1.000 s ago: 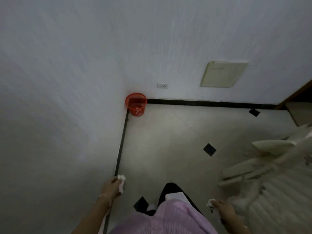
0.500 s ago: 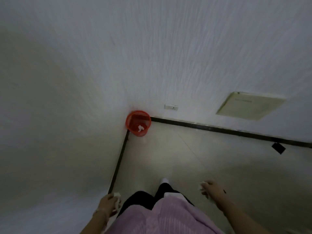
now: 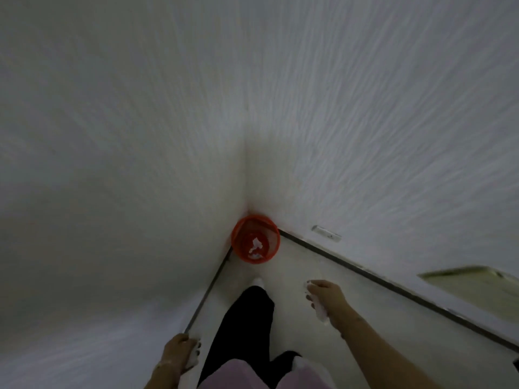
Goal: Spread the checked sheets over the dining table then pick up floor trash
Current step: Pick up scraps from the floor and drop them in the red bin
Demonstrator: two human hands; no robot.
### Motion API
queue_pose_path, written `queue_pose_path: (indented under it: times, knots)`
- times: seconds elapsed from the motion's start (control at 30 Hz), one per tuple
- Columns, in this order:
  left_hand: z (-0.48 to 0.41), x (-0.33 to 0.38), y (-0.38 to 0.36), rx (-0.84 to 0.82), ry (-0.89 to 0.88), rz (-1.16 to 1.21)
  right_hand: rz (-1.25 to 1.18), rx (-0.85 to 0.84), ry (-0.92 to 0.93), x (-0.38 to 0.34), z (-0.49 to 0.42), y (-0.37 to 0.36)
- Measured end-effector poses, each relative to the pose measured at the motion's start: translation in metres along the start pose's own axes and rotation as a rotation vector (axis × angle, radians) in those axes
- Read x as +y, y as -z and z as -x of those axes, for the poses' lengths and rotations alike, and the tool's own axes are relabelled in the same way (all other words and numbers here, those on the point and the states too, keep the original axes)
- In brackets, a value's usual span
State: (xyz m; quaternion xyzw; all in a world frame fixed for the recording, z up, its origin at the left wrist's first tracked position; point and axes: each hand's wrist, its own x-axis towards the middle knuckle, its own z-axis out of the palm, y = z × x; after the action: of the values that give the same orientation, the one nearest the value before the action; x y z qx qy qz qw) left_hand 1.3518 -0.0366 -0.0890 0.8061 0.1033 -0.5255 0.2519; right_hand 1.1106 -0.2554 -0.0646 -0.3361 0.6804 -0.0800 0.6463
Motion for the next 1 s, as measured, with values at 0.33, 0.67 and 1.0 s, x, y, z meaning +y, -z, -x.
queue_pose_path:
  times: [0.33,0.67,1.0]
  knots:
    - [-0.144,0.163,-0.121,-0.033,-0.051,0.233,0.004,0.034,-0.071,-0.051,-0.189,-0.055]
    - [-0.293,0.183,-0.194,-0.071,0.022,0.252,-0.099,-0.083,-0.232,-0.031,-0.337,-0.099]
    - [-0.245,0.173,-0.156,-0.037,0.003,0.290,0.336,-0.159,-0.190,-0.052,-0.284,-0.086]
